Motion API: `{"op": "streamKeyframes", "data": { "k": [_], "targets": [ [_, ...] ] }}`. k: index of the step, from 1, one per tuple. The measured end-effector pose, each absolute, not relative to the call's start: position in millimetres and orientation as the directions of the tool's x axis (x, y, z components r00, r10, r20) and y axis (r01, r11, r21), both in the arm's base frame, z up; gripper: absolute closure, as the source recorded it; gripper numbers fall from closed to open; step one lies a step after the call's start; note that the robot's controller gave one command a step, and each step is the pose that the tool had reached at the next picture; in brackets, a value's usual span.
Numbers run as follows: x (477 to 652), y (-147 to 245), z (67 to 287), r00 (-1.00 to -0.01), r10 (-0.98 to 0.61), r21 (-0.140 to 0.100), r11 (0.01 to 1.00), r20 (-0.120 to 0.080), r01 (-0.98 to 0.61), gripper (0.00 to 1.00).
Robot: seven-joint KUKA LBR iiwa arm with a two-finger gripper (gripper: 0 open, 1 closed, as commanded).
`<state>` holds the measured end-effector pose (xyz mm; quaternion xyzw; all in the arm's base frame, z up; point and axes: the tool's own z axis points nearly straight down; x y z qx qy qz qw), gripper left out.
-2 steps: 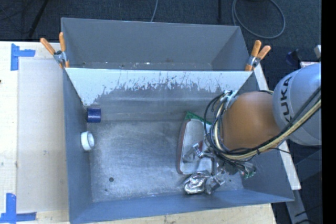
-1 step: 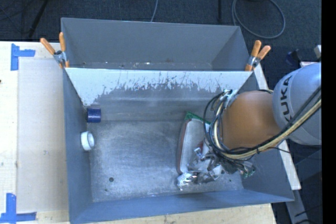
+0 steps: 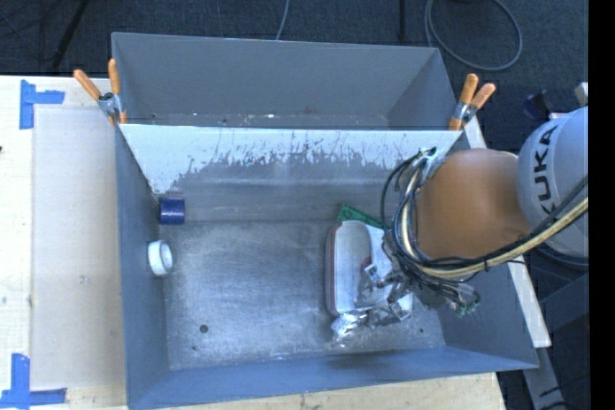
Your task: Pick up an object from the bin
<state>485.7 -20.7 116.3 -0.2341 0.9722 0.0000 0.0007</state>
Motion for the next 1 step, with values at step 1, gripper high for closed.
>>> {"op": "streamKeyframes", "data": {
  "k": [1],
  "targets": [
    [487.2, -20.0, 190.0, -0.892, -0.452, -0.002, 0.892, -0.005, -0.452, 1.0]
  ]
}}
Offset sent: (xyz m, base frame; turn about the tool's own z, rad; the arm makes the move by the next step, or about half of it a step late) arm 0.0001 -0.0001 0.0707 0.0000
